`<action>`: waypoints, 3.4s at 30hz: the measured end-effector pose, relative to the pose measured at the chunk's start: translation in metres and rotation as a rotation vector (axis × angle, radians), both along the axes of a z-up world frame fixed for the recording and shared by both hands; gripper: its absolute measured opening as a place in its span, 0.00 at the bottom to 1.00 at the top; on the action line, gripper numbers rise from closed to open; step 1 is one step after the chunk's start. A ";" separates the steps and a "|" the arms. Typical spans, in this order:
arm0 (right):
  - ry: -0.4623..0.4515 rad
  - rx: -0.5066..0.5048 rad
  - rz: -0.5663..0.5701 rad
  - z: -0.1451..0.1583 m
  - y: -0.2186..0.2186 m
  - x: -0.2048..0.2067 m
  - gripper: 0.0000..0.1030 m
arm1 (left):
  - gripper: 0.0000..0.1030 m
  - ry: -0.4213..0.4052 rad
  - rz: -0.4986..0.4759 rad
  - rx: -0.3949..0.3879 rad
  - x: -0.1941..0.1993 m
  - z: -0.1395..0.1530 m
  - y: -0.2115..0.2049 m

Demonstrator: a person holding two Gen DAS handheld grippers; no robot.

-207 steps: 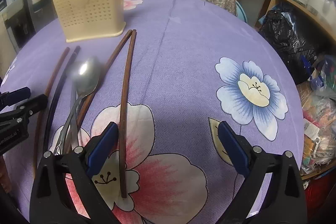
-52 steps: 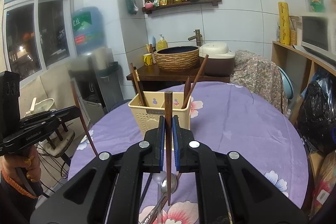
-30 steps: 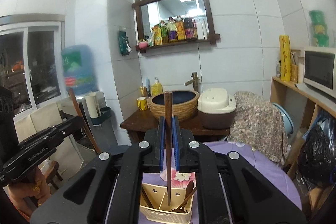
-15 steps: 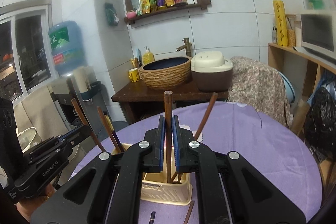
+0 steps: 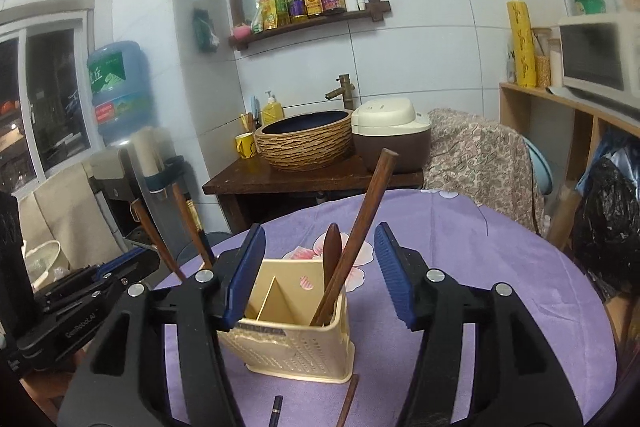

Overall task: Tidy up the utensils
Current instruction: 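Lower both chopsticks into the basket and open both tools to release them, then withdraw both open tools toward the black chopstick and metal spoons, then close the right tool on the handle of the clear plastic spoon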

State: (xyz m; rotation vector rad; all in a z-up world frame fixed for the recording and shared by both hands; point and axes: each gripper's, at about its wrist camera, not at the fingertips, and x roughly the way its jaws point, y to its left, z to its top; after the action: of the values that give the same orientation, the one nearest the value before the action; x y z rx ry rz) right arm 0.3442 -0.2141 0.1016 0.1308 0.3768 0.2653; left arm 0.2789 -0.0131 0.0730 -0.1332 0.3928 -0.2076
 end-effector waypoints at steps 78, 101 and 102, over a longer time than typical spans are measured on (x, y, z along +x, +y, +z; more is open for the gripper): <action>0.425 -0.166 0.025 -0.168 0.013 -0.134 0.08 | 0.81 0.370 -0.036 0.081 -0.114 -0.133 0.002; 0.311 -0.186 0.025 -0.146 -0.023 -0.145 0.53 | 0.81 0.377 -0.081 0.107 -0.117 -0.134 -0.024; 0.314 -0.195 0.071 -0.145 -0.018 -0.143 0.47 | 0.81 0.377 -0.080 0.108 -0.117 -0.134 -0.024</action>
State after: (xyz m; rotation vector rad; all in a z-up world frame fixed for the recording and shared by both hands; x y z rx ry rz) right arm 0.2017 -0.2320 -0.0436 -0.0341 0.7171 0.2774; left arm 0.1617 -0.0371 -0.0606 -0.0497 0.7837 -0.2404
